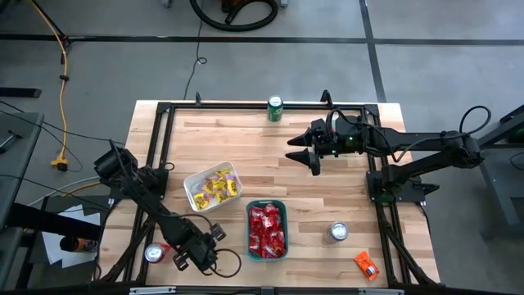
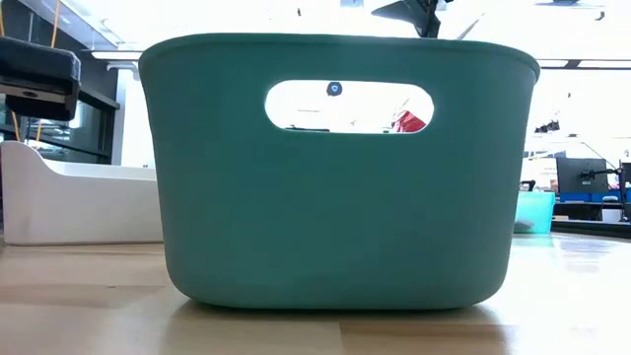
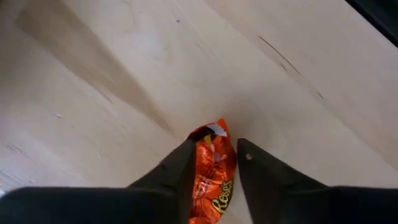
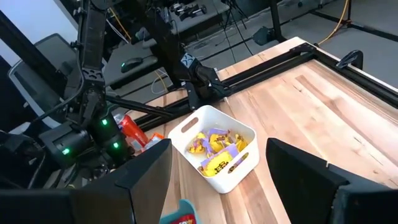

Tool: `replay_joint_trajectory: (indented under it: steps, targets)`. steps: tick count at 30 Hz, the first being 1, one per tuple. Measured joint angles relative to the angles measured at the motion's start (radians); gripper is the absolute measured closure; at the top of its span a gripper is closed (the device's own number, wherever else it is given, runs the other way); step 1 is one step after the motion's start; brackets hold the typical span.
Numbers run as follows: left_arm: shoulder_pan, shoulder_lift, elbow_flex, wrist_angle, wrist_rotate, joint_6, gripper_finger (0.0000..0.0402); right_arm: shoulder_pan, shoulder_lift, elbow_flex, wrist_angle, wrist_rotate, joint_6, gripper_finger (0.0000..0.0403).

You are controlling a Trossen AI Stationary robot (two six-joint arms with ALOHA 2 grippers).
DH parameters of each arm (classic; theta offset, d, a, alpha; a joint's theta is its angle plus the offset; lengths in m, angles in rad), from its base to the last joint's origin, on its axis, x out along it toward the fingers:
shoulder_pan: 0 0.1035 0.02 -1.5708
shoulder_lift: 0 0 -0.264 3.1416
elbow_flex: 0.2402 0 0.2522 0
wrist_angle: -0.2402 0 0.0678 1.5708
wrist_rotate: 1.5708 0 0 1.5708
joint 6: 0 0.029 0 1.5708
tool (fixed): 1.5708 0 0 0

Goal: Sort candy
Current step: Put the orange chocolate into the transparent green bin

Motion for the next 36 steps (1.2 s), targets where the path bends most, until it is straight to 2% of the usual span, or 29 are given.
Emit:
replay_joint_trajectory:
  steps: [6,9,13,16,21,23,26,31,33,36]
  targets:
    - [0.019,0.0,0.0,0.043,0.033,-0.083,0.039,0.0,0.0,0.0,-0.005,0.0,-0.061,0.0147]
    - [0.043,-0.001,0.021,0.04,0.078,-0.185,0.0393,0.0,0.0,0.0,-0.007,0.0,-0.08,0.0147]
    - [0.099,-0.077,0.074,-0.081,0.075,-0.269,0.0399,0.0,0.0,0.0,-0.007,-0.038,-0.105,0.0147]
    - [0.161,-0.21,0.08,-0.131,-0.044,-0.299,0.04,0.0,-0.004,0.0,-0.006,-0.083,-0.101,0.0147]
    - [0.321,-0.454,0.081,-0.083,-0.359,-0.354,0.0401,0.002,-0.008,0.0,0.014,-0.188,-0.046,0.0147]
    - [0.399,-0.531,0.074,0.001,-0.44,-0.333,0.0401,0.011,-0.008,0.0,0.044,-0.201,-0.018,0.0147]
    - [0.524,-0.62,0.012,0.265,-0.446,-0.243,0.0401,0.032,-0.008,0.0,0.076,-0.203,-0.024,0.0147]
    - [0.7,-0.646,-0.134,0.768,-0.262,-0.22,0.0401,0.08,-0.001,0.0,0.173,-0.117,-0.096,0.0147]
    - [0.739,-0.626,-0.178,0.891,-0.195,-0.261,0.0401,0.1,0.008,0.0,0.21,-0.053,-0.137,0.0147]
    - [0.764,-0.576,-0.203,0.988,-0.138,-0.302,0.0401,0.124,0.03,0.001,0.248,0.029,-0.196,0.0147]
